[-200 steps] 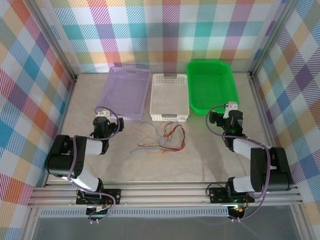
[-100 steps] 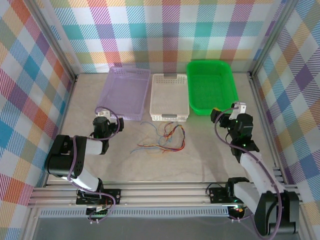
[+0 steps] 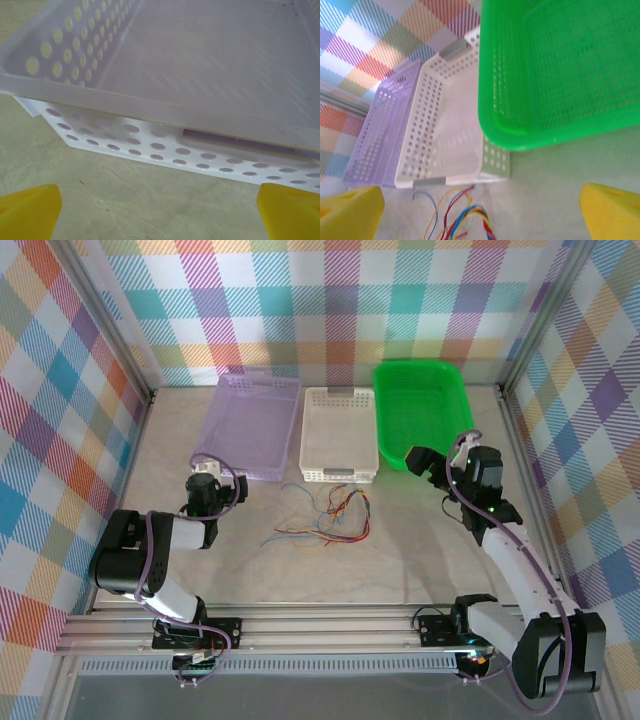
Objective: Untangle the cables
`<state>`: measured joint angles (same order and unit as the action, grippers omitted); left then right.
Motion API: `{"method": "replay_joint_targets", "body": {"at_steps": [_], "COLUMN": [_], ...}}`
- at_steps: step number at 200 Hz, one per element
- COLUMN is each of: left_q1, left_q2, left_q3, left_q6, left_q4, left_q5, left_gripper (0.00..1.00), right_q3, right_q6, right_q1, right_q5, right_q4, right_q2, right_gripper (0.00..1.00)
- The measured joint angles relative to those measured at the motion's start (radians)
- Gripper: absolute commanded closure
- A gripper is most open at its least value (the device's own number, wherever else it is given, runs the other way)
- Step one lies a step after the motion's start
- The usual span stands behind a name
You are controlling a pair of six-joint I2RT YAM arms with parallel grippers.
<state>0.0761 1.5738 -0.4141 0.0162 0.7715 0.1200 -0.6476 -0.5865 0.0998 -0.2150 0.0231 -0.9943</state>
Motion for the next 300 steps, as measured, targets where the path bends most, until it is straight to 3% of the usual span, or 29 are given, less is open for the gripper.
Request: {"method": "replay_joint_targets", "body": {"at_steps": [68, 138, 185, 214, 249, 300], "left_q1": [0.000, 0.000, 0.002, 0.008, 0.008, 0.008], "left_q2": [-0.025, -0.384, -0.710, -0.889, -0.910, -0.830], "left_q3": [0.000, -0.002, -0.002, -0.038, -0.225, -0.384], "left_q6": [-0.002, -0.023, -0.064, -0.204, -0.371, -0.523], "left_q4": [-0.029, -0.244, -0.446, -0.608, -0.892, -1.205], "left_q5": [0.009, -0.016, -0.107, -0.125, -0.103, -0.107], "left_gripper": [0.00, 0.00, 0.00, 0.00, 0.00, 0.00], "right_q3": [0.120, 0.130, 0.145, 0.150, 0.150, 0.128], "right_q6": [-0.034, -0.035, -0.026, -0.027, -0.031, -0.027], "right_q1": [0.000, 0.018, 0.194, 0.299, 0.367, 0.453], "right_q5": [-0.017, -0.082, -0.003, 0.078, 0.157, 0.197], "right_q4": [-0.010, 0.000, 0.049, 0.085, 0.099, 0.088], "right_q2": [0.169, 0.088, 0.072, 0.067, -0.008, -0.232], "right_gripper": [0.00, 0.00, 0.00, 0.00, 0.01, 0.12]}}
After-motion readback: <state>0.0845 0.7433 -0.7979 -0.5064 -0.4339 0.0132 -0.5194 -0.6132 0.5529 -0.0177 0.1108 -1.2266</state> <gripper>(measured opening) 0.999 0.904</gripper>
